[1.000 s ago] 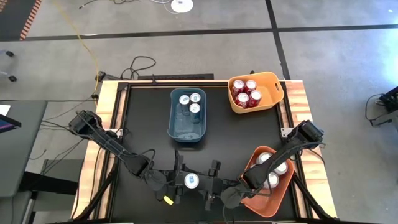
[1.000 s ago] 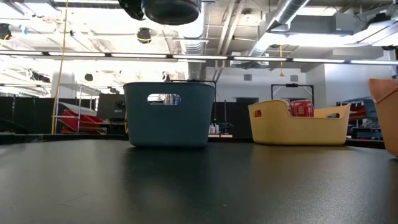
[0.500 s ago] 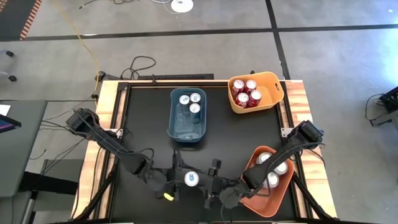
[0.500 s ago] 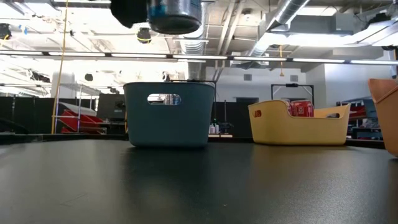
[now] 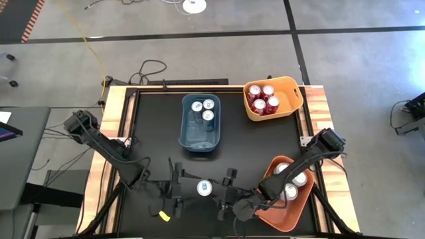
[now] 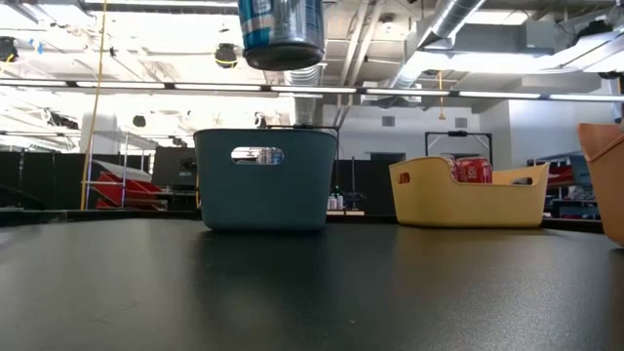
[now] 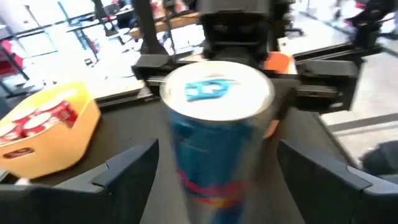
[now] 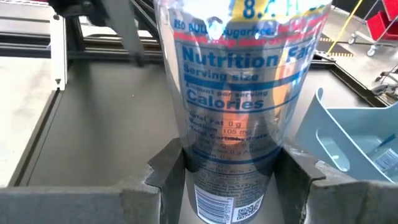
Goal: Sort soda cans
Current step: Put the blue soda can into the blue bin, then adjust the bins
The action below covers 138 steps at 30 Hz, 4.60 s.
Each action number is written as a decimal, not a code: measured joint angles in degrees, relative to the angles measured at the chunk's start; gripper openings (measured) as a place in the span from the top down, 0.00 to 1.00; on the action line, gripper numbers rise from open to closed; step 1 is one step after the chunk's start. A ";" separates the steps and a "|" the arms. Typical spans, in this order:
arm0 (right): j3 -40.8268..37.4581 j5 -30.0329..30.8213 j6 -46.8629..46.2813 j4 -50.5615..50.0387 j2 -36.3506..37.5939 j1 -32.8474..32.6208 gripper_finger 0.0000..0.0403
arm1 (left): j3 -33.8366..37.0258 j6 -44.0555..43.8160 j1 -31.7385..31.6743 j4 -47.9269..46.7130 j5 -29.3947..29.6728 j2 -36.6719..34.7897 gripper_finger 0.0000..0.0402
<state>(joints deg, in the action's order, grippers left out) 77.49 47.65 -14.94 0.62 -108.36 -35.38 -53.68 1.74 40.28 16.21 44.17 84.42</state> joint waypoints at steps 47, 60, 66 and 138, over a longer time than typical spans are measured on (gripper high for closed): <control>-0.19 -4.64 -3.69 -2.14 1.16 -1.13 0.20 | 0.04 9.82 -15.04 -11.72 -1.73 -17.93 0.42; -0.02 1.93 -3.52 -4.39 2.25 -2.62 0.21 | 7.40 4.73 -35.45 -13.45 -16.30 -20.52 0.42; -0.02 4.26 -8.02 -11.20 2.25 -2.91 0.21 | 15.58 3.44 -43.26 -3.29 -20.27 -20.65 0.42; 0.00 -12.01 -31.03 -63.17 26.57 29.50 0.30 | 27.79 1.25 -48.09 13.37 -19.30 -37.28 0.22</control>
<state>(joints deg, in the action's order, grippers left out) 77.49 35.64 -45.97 -62.55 -81.78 -5.88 -25.89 2.99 -7.80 29.58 24.87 47.14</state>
